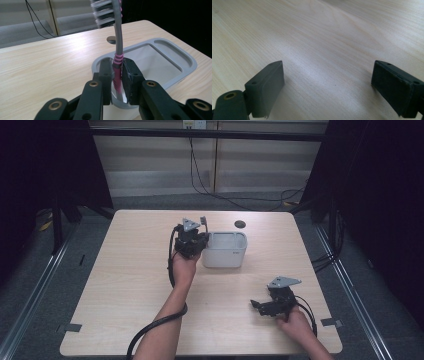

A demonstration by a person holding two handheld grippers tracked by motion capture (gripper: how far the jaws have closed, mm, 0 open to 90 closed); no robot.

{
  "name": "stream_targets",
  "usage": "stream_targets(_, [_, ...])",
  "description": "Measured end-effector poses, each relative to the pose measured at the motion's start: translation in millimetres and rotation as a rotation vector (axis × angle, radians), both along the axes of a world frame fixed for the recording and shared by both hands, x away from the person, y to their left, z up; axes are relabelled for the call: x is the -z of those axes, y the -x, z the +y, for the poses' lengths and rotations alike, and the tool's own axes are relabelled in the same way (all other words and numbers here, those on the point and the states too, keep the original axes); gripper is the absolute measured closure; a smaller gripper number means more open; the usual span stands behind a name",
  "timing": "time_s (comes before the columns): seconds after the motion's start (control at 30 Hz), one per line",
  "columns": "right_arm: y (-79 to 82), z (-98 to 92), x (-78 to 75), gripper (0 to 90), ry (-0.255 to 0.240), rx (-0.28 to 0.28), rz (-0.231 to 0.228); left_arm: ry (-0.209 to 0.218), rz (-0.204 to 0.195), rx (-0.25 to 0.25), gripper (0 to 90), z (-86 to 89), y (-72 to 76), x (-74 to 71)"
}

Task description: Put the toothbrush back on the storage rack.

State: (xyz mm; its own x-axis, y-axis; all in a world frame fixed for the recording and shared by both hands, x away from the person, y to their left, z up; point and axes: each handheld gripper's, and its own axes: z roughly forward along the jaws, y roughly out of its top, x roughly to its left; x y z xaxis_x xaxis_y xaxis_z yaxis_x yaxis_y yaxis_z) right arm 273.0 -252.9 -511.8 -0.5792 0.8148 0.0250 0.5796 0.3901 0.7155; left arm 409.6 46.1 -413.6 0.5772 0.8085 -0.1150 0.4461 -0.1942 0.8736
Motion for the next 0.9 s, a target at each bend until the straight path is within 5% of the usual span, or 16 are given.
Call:
stream_targets(0.63, [0.0, 0.0, 0.0, 10.5, 0.000, 0.000, 0.000, -0.008, 0.013, 0.010, 77.6, 0.2, 3.8, 2.4])
stream_targets(0.9, [0.0, -0.1, 0.0, 10.5, 0.001, -0.001, 0.000, -0.050, -0.003, -0.001, 60.7, 7.2, 6.0, 2.3])
